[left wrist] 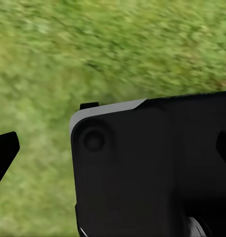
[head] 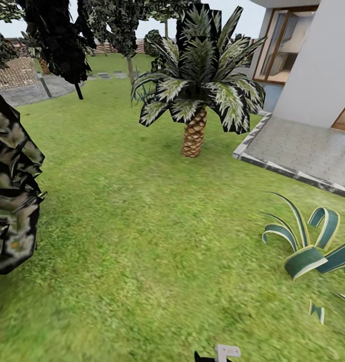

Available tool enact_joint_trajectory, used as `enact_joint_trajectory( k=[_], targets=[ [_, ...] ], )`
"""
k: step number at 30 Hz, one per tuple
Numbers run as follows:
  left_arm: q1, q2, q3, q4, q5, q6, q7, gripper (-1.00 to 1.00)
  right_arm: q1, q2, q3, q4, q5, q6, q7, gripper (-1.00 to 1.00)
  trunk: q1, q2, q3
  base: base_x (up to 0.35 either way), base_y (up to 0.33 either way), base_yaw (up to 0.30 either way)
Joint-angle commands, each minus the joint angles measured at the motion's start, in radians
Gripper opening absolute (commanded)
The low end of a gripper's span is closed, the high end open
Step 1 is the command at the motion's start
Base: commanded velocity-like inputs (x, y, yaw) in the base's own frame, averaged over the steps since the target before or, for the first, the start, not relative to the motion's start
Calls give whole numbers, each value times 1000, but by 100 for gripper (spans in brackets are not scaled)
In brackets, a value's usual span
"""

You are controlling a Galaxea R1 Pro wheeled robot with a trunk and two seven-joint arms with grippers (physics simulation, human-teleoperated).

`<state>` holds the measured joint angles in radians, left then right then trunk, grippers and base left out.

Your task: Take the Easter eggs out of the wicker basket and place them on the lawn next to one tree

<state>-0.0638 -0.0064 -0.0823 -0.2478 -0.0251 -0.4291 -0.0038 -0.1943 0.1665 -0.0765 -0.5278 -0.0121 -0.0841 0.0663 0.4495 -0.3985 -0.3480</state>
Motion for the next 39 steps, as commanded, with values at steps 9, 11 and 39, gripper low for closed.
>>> enact_joint_trajectory(
  k=[9, 11, 39],
  targets=[
    [-1, -1, -2, 2, -4, -2, 2, 100, -1, 2, -1, 13, 0, -5, 7, 100, 1, -2, 12, 0, 0, 87],
    [-1, -1, -2, 7, -4, -2, 2, 100, -1, 1, -1, 13, -1, -6, 6, 100, 1, -2, 15, 0, 0, 97],
    [6, 0, 1, 48, 7, 1, 60, 100, 10, -17, -21, 27, -8, -10, 0, 100, 1, -2, 60, 0, 0, 107]
  ],
)
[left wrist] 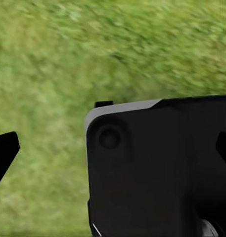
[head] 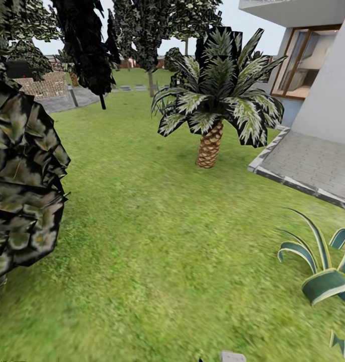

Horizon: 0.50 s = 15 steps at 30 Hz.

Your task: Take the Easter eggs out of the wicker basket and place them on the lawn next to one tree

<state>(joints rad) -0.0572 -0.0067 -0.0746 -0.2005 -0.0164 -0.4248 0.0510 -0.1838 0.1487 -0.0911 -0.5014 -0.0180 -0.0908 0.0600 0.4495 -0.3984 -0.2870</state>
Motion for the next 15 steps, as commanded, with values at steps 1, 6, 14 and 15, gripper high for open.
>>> enact_joint_trajectory(
  k=[1, 6, 14, 15],
  targets=[
    [-1, 0, -7, 1, -1, -3, 8, 100, 0, 1, -7, 7, -2, -3, 7, 100, 1, -2, 0, 0, 0, 124],
    [0, 1, -7, 1, 2, -3, 14, 100, 1, 0, -7, 41, -2, -3, 7, 100, 1, -2, 8, 0, 0, 129],
    [0, 1, -8, 1, 0, -4, 16, 100, 1, -4, -7, 76, -1, -3, 8, 100, 1, -2, 20, 0, 0, 166],
    [0, 1, -8, 1, 1, -4, 15, 100, 1, -5, -7, 79, -1, -3, 8, 100, 1, -2, 21, 0, 0, 185]
  ],
)
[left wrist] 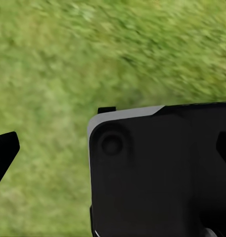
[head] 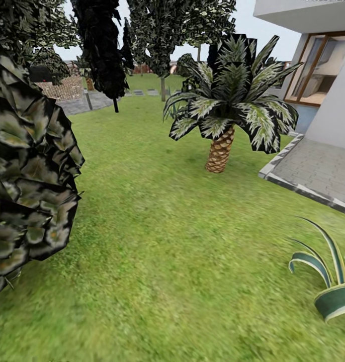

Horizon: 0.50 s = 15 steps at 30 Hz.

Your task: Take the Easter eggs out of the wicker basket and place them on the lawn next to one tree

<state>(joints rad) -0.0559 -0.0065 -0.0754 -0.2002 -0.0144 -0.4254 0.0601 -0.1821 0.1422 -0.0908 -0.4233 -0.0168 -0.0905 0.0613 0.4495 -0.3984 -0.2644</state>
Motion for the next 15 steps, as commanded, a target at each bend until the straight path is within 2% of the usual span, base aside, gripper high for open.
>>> enact_joint_trajectory(
  k=[1, 9, 15],
  targets=[
    [-1, 0, -7, 1, -1, -4, 6, 100, 0, 0, -8, 3, -2, -3, 6, 100, 1, -2, 0, 0, 0, 186],
    [-1, 0, -8, 1, -1, -4, 6, 100, 0, -10, -7, 35, 0, -3, 6, 100, 1, -2, 11, 0, 0, 183],
    [-1, 0, -9, 1, -1, -4, 6, 100, 0, -23, -7, 43, 0, -4, 6, 100, 1, -2, 16, 0, 0, 67]
  ],
)
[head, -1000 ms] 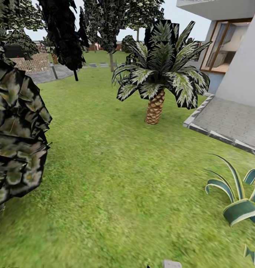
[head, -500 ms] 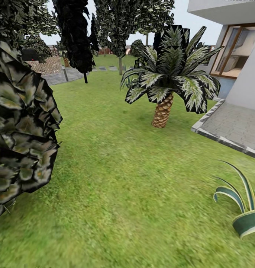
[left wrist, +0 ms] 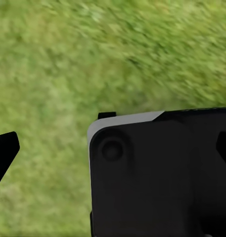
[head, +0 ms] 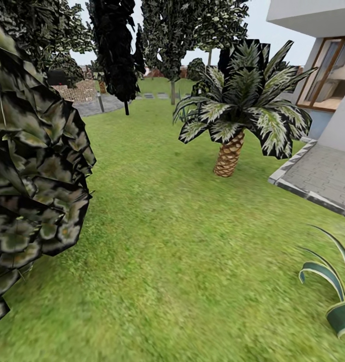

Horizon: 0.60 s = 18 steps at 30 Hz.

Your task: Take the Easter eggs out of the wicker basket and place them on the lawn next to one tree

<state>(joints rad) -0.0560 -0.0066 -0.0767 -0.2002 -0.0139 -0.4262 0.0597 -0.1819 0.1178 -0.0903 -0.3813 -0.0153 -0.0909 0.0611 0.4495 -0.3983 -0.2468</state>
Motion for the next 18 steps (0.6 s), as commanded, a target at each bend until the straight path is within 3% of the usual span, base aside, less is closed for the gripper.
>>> enact_joint_trajectory(
  k=[1, 13, 18],
  targets=[
    [-1, 0, -8, 1, -1, -3, 6, 100, -1, -2, -8, 1, -2, -3, 6, 100, 0, -2, -1, 0, 0, 19],
    [-1, 0, -8, 1, -1, -3, 6, 100, -1, -6, -6, 2, -1, -3, 6, 100, 0, -2, 0, 0, 0, 9],
    [-1, 0, -8, 1, -1, -3, 6, 100, -1, -4, -4, 3, 1, -3, 0, 100, 0, -2, 4, -16, 0, 126]
  ],
)
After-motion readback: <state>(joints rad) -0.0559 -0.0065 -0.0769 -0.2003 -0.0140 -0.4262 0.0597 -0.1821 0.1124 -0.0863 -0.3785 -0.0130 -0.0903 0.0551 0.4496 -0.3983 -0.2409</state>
